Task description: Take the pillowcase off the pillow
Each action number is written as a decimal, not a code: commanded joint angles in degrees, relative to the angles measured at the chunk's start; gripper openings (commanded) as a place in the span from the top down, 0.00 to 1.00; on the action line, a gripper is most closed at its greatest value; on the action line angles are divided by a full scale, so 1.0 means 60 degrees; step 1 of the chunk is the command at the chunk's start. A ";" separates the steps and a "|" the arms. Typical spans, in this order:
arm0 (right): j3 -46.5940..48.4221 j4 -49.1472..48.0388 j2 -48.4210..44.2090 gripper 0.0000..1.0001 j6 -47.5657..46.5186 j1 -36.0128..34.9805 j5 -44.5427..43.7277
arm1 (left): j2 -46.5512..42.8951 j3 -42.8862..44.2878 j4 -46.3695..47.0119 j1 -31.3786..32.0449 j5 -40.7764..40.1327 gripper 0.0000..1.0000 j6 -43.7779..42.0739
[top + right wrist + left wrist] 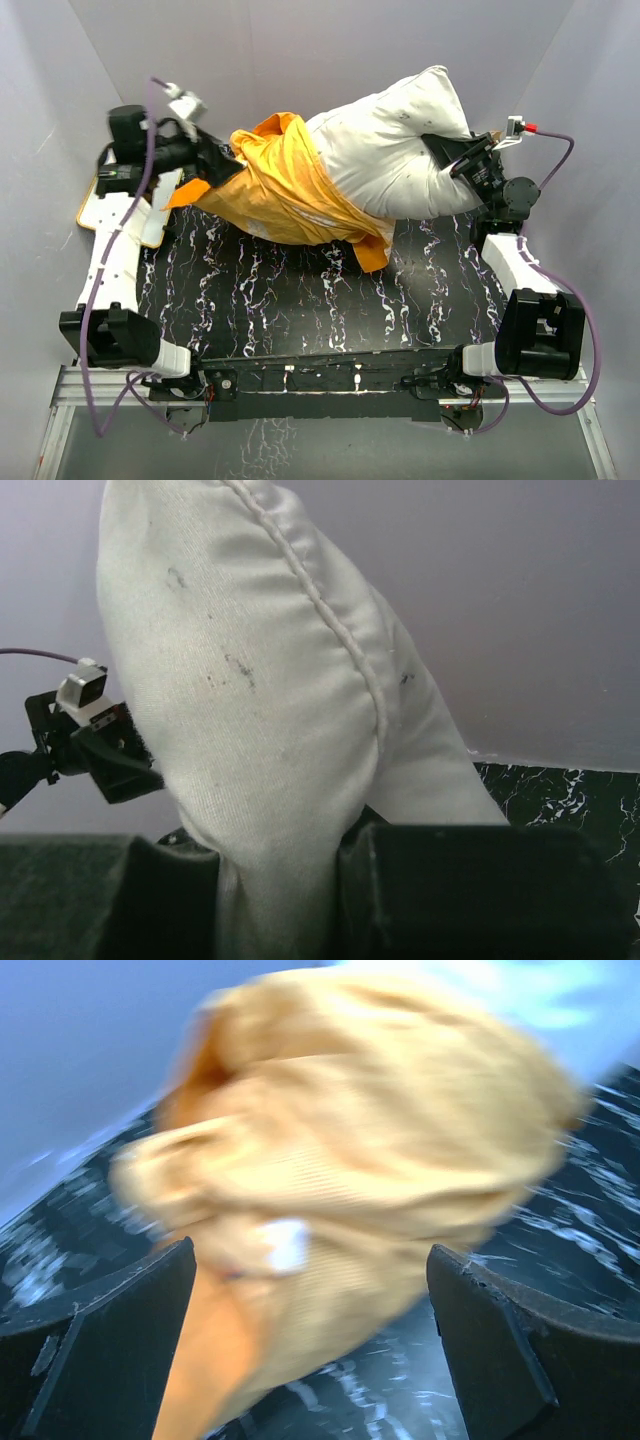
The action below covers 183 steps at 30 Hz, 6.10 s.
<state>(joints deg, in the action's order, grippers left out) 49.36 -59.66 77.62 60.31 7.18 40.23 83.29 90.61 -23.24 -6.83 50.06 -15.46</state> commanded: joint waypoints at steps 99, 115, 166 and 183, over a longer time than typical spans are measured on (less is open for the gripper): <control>0.4997 -0.3343 0.1340 0.92 0.5136 0.3868 -0.4450 | 0.1780 -0.1875 -0.2036 -0.5611 -0.4481 1.00 -0.7509; 0.5305 -0.2947 0.1551 0.92 0.4057 0.2380 -0.3353 | 0.0610 -0.0945 -0.5911 -0.3983 -0.1239 0.27 -0.7692; 0.3914 -0.5010 0.0700 0.92 0.4278 0.1545 -0.3046 | 0.3654 -0.1731 0.0666 0.1014 -0.3776 1.00 0.0737; 0.4519 -0.4610 0.0194 0.92 0.4761 0.2171 -0.3905 | 0.2201 -0.2011 0.0209 -0.1075 -0.5260 1.00 -0.1928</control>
<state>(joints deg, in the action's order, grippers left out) 69.69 -82.00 84.23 86.08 17.30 33.61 98.02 80.64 -20.47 -8.12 30.04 -21.52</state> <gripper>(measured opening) 0.178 0.009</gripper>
